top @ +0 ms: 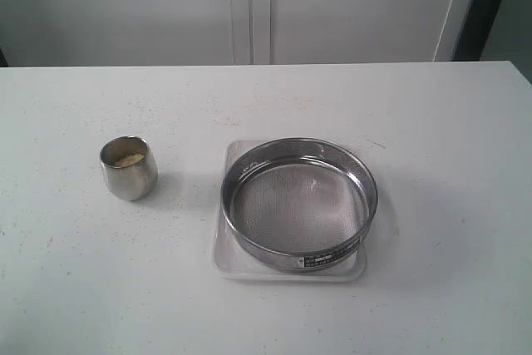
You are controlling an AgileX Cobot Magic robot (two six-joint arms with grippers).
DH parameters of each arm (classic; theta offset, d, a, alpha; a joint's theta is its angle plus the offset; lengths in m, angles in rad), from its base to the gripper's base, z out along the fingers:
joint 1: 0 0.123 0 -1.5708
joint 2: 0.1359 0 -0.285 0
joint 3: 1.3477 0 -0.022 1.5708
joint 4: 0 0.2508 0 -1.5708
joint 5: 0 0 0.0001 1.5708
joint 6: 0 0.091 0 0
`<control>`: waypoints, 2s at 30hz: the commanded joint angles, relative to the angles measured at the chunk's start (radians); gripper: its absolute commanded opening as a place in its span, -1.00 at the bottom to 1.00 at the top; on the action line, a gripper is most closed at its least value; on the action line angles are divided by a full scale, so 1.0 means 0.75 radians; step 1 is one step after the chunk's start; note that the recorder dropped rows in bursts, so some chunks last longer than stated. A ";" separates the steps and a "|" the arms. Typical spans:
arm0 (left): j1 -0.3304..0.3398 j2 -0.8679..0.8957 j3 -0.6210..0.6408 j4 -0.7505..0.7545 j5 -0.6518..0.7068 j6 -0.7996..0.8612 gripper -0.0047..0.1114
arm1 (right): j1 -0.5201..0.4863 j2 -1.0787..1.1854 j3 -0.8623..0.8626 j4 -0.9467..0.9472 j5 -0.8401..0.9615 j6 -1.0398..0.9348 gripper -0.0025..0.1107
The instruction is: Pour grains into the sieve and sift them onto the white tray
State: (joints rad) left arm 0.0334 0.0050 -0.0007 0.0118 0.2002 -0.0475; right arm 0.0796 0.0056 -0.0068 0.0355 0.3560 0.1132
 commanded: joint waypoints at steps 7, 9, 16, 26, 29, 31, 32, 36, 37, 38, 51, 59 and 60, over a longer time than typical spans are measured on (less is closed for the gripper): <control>-0.001 -0.007 0.001 -0.006 -0.144 0.000 -0.92 | 0.003 -0.007 0.009 -0.009 -0.017 0.003 -0.96; -0.001 -0.007 0.001 -0.006 -0.177 0.000 -0.92 | 0.003 -0.007 0.009 -0.009 -0.017 0.003 -0.96; -0.001 -0.007 0.001 -0.006 -0.257 0.000 -0.92 | 0.003 -0.007 0.009 -0.009 -0.017 0.003 -0.96; -0.001 -0.007 0.001 -0.006 -0.442 0.000 -0.92 | 0.003 -0.007 0.009 -0.009 -0.017 0.003 -0.96; -0.001 -0.007 0.001 -0.006 -0.531 0.000 -0.92 | 0.003 -0.007 0.009 -0.009 -0.017 0.003 -0.96; -0.001 -0.007 0.001 -0.006 -0.547 0.000 -0.92 | 0.003 -0.007 0.009 -0.009 -0.017 0.003 -0.96; -0.001 -0.007 0.001 -0.006 -0.551 0.000 -0.92 | 0.003 -0.007 0.009 -0.009 -0.017 0.003 -0.96; -0.001 -0.007 0.001 -0.006 -0.563 0.000 -0.92 | 0.003 -0.007 0.009 -0.009 -0.017 0.003 -0.96; -0.001 -0.007 0.001 -0.006 -0.563 0.000 -0.92 | 0.003 -0.007 0.009 -0.009 -0.017 0.003 -0.96; -0.001 -0.007 0.001 -0.006 -0.569 0.000 -0.92 | 0.003 -0.007 0.009 -0.009 -0.017 0.003 -0.96; -0.001 -0.007 0.001 -0.006 -0.790 0.000 -0.92 | 0.003 -0.007 0.009 -0.009 -0.017 0.003 -0.96; -0.001 -0.007 0.001 -0.006 -0.842 0.000 -0.92 | 0.003 -0.007 0.009 -0.009 -0.017 0.003 -0.96; -0.001 -0.007 0.001 -0.006 -0.845 0.000 -0.92 | 0.003 -0.007 0.009 -0.009 -0.017 0.003 -0.96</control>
State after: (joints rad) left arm 0.0334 0.0044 -0.0007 0.0118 -0.4142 -0.0475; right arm 0.0796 0.0056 -0.0068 0.0355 0.3560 0.1132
